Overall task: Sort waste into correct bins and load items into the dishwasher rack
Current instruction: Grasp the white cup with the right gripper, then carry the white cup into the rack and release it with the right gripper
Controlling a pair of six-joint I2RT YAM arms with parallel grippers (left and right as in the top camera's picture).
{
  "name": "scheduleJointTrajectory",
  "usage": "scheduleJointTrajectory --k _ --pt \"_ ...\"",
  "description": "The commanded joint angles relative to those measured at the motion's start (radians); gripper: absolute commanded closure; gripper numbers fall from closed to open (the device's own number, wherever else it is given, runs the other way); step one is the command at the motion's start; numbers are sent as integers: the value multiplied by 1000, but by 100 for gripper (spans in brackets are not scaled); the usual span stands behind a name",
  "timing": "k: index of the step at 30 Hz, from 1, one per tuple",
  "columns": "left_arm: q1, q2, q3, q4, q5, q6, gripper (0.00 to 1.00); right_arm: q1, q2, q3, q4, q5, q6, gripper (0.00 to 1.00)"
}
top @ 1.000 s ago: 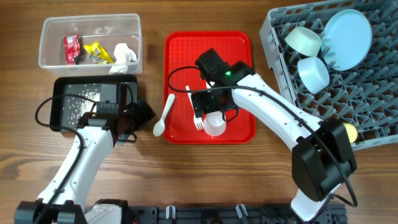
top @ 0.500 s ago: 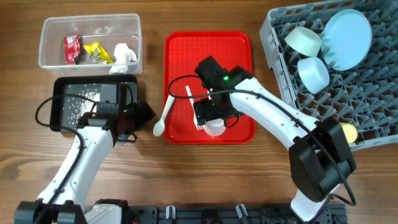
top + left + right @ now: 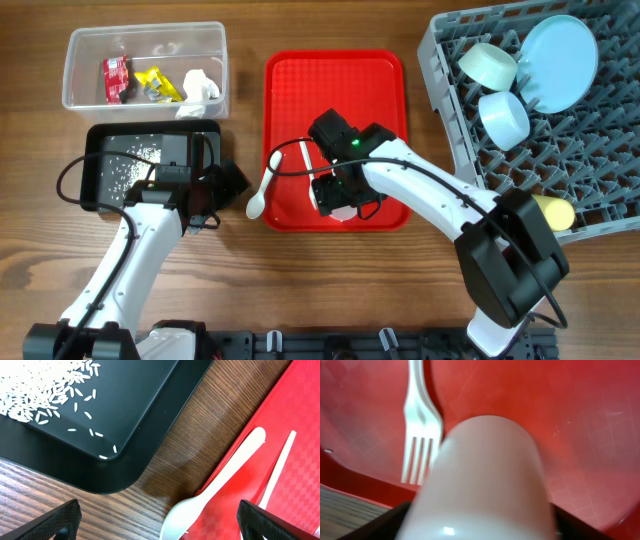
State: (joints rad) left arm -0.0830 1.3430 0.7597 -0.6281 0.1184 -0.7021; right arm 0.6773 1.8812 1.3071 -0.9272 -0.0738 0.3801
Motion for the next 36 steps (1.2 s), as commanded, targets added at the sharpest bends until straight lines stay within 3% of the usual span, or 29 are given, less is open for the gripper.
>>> scheduleJointTrajectory --k 1,12,22,28,36 --pt "0 2 -4 0 4 -13 0 2 13 -7 6 0 16 30" --pt "0 2 -4 0 4 -13 0 -27 -21 53 -88 -2 13 34" --pt "0 2 -4 0 4 -13 0 -147 -201 172 -262 -11 -40 34" --pt "0 2 -4 0 4 -13 0 -315 -349 178 -348 -12 -81 33" --pt "0 2 -4 0 4 -13 0 -713 -443 177 -415 -5 -167 33"
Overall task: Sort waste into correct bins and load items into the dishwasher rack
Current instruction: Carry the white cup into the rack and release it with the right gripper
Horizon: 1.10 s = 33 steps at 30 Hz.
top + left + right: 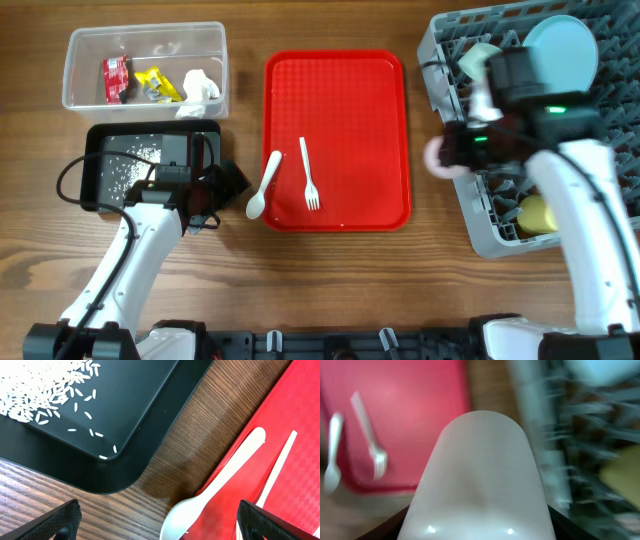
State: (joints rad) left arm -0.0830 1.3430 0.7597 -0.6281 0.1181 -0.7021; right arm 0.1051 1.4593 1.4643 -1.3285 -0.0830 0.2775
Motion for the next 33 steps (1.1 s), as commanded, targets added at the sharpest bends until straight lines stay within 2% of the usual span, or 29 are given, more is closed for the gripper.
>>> scheduleJointTrajectory --k 1,6,13,22,33 --pt "0 2 -4 0 5 -13 0 -190 -19 20 -17 4 -68 33" --pt "0 2 -4 0 5 -13 0 -399 -5 19 -15 4 -76 33" --pt "0 2 -4 0 5 -13 0 -605 5 19 -2 5 -76 33" --pt "0 2 -4 0 5 -13 0 -725 21 19 56 8 -39 33" --pt "0 2 -4 0 5 -13 0 -768 160 19 117 16 -23 33"
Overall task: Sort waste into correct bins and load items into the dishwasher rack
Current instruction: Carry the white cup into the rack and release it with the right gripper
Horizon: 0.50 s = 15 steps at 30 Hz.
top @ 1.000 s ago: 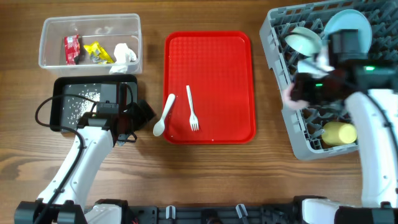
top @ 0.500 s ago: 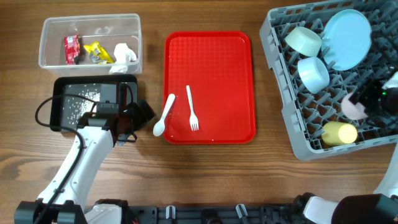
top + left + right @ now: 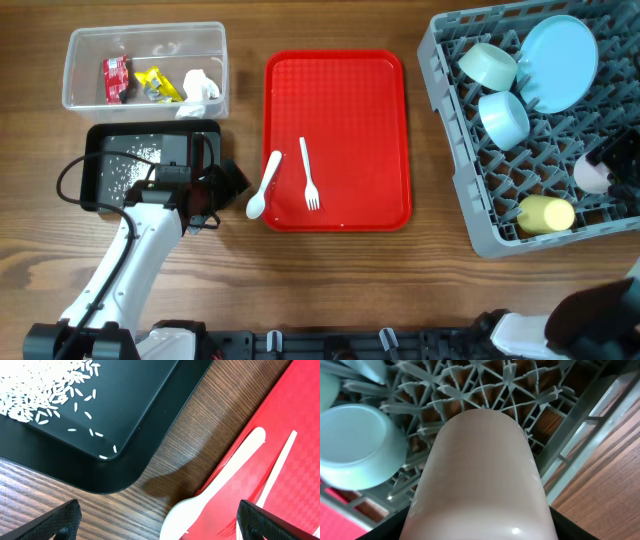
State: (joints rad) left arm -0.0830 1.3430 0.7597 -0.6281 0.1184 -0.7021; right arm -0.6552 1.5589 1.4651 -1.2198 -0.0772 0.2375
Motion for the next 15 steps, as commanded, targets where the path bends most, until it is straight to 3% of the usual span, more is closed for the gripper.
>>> scheduleJointTrajectory --k 1,8,15 --pt "0 2 -4 0 4 -13 0 -8 82 19 9 14 17 33" --pt "0 2 -4 0 4 -13 0 -26 225 19 11 59 26 34" --pt "0 2 -4 0 4 -13 0 -90 257 19 17 52 -2 34"
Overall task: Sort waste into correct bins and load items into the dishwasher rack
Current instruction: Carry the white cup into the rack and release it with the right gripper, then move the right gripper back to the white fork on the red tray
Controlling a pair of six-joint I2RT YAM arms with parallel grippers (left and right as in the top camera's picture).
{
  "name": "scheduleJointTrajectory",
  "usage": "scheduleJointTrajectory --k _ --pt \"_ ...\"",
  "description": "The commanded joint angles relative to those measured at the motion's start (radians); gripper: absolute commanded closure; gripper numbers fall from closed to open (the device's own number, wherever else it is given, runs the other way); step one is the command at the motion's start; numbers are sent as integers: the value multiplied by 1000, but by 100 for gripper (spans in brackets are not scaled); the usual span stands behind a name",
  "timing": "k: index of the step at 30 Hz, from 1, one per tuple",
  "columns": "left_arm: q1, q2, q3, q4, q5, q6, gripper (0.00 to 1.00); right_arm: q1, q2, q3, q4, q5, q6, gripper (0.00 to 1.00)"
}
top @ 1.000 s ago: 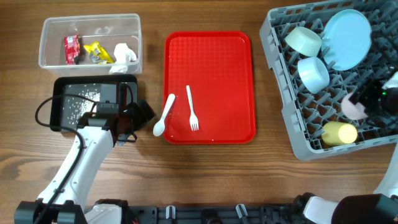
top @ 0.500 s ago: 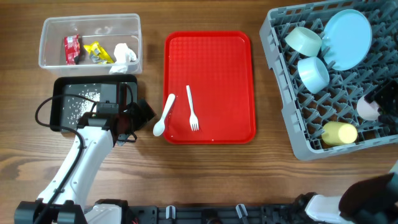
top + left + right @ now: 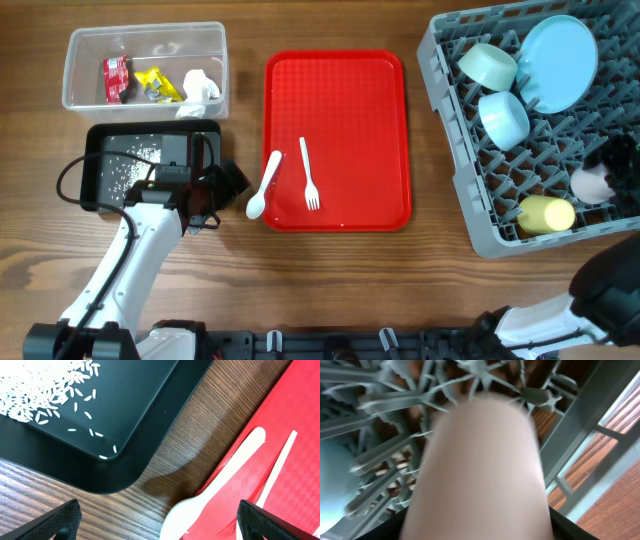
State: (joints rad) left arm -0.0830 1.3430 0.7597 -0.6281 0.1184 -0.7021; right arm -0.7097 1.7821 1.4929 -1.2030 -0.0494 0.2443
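My right gripper [image 3: 612, 172] is shut on a pale pink cup [image 3: 482, 470], held over the right side of the grey dishwasher rack [image 3: 455, 95], just above a yellow cup [image 3: 546, 214]. The pink cup [image 3: 590, 183] fills the right wrist view and is blurred. A white plastic spoon [image 3: 264, 185] and white fork [image 3: 308, 175] lie on the red tray [image 3: 345, 90]. My left gripper [image 3: 159, 527] stands open over the table between the black tray [image 3: 195, 137] with rice and the spoon [image 3: 215, 485].
A clear bin [image 3: 75, 95] at the far left holds wrappers and crumpled paper. The rack also carries a light blue plate [image 3: 560, 60], a blue bowl [image 3: 505, 118] and a pale green bowl [image 3: 488, 65].
My right gripper with the pink cup has shifted slightly lower over the rack, closer to the yellow cup. The left arm has not moved.
My right gripper was shut on the pink cup at the front of the red tray beside the fork. Then it held the cup at the rack's left edge. Then the cup was over the rack's right side, where it now hangs. The left gripper stayed open by the spoon throughout.
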Motion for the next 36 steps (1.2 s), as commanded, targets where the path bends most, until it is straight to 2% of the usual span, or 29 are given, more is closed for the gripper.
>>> scheduleJointTrajectory --k 1,7,12,15,17,31,34,36 --pt "0 2 -4 0 4 -13 0 -48 34 -9 5 2 -10 34" --pt "0 2 -4 0 4 -13 0 -94 34 -9 6 -31 -10 33" --pt "0 2 -4 0 4 -13 0 -94 34 -9 2 -29 -9 11" --pt "0 2 -4 0 4 -13 0 -94 34 -9 -3 -29 -6 3" --pt "0 2 -4 0 4 -13 0 -94 31 -7 -3 -30 0 1" --pt "0 2 -4 0 4 -13 0 -94 -159 58 18 -82 39 2" --pt "0 2 -4 0 4 -13 0 -87 -178 58 16 -91 35 5" --pt "0 2 -4 0 4 -13 0 -67 -194 58 14 -90 16 11"
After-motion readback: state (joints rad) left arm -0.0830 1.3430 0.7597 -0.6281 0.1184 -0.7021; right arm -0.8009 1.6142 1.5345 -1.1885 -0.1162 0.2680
